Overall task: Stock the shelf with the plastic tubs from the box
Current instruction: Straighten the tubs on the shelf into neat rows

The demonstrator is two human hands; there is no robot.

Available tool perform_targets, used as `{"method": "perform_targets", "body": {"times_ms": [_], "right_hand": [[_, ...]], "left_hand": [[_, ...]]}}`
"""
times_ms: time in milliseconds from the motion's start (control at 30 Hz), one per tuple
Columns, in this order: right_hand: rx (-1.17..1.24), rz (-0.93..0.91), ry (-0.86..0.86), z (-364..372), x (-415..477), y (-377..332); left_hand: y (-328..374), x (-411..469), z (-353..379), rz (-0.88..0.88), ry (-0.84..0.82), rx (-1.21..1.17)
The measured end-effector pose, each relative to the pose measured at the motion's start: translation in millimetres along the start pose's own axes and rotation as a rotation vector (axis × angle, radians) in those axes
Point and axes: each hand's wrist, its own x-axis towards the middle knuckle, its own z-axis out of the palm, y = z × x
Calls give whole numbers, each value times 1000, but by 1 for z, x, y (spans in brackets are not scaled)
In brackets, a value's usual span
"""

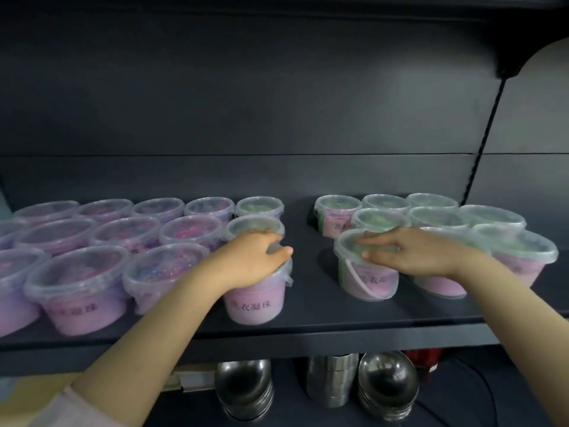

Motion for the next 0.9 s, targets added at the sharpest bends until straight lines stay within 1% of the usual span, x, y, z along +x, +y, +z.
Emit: {"method": "perform_targets", "body": {"times_ms": [100, 300, 400, 467, 633, 767, 900], "right_hand": [[83, -25, -14, 4, 1, -5], [64, -137, 27, 24, 4, -40], [21, -131, 113, 36, 5, -55], [38, -105, 135, 39, 4, -58], [100, -67, 92, 38, 3, -59], [228, -68, 27, 35, -2, -58], [285, -66, -19, 31, -4, -56]], "left_hand": [[-3, 1, -1, -36, -16, -3], [4, 0, 1, -55, 10, 40], [4, -1, 1, -69, 10, 56], [4, -1, 1, -54, 3, 71], [3, 0, 2, -26, -7, 77], [3, 0, 1, -19, -22, 92], [7, 0, -1, -15, -29, 93]]}}
